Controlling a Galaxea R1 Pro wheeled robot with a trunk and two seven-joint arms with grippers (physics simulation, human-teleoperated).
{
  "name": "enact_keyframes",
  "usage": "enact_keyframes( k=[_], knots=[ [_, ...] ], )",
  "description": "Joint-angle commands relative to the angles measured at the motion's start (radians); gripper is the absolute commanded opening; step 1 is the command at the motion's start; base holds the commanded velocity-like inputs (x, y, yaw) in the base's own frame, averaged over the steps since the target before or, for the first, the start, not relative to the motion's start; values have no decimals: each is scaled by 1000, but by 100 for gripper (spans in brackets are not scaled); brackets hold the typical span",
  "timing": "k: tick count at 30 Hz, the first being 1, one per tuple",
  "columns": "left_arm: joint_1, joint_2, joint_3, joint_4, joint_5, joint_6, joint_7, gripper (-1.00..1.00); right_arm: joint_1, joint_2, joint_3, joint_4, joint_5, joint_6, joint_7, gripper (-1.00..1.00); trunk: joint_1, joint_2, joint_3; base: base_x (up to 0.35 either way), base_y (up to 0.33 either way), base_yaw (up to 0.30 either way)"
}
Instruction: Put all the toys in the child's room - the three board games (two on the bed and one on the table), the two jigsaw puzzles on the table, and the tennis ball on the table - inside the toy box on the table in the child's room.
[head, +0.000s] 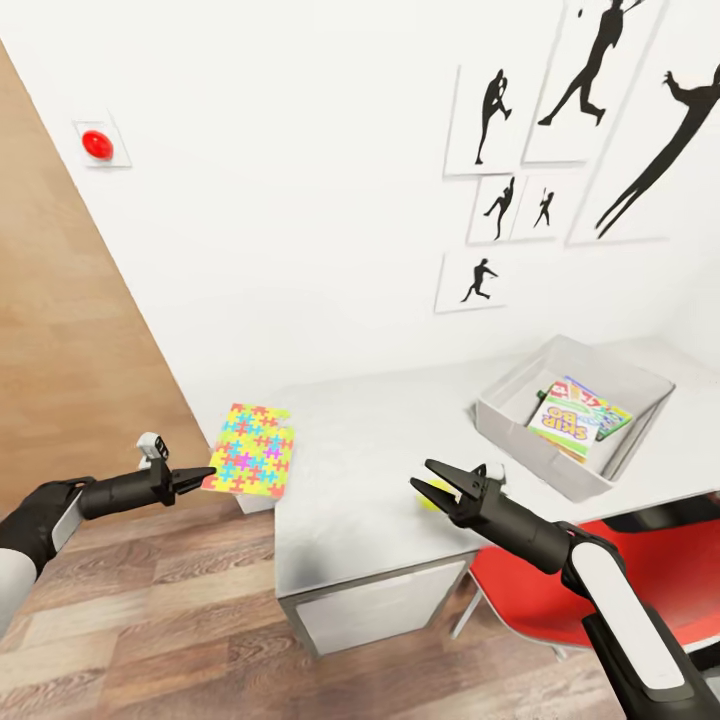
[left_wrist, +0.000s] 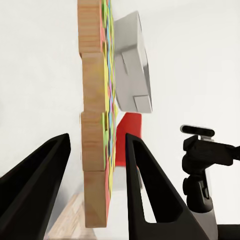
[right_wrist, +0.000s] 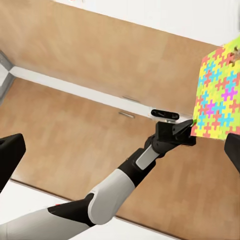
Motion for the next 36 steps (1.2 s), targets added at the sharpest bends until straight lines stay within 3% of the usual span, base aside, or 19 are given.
enact_keyframes(
  k=[1,16,28,36],
  knots=[
    [0,0,0,0,0,11,-4,-100,-1,0,1,0,1,1,3,100,-4,6,3,0,0,-235],
    [1,0,0,0,-1,11,-4,-100,-1,2,5,0,1,-26,2,100,-61,111,59,0,0,-244],
    [1,0,0,0,-1,11,-4,-100,-1,3,7,2,26,-48,2,100,-107,195,104,0,0,-244],
    [1,0,1,0,-1,11,-4,-100,-1,4,30,2,29,-50,0,100,-138,251,133,0,0,-201]
  ],
)
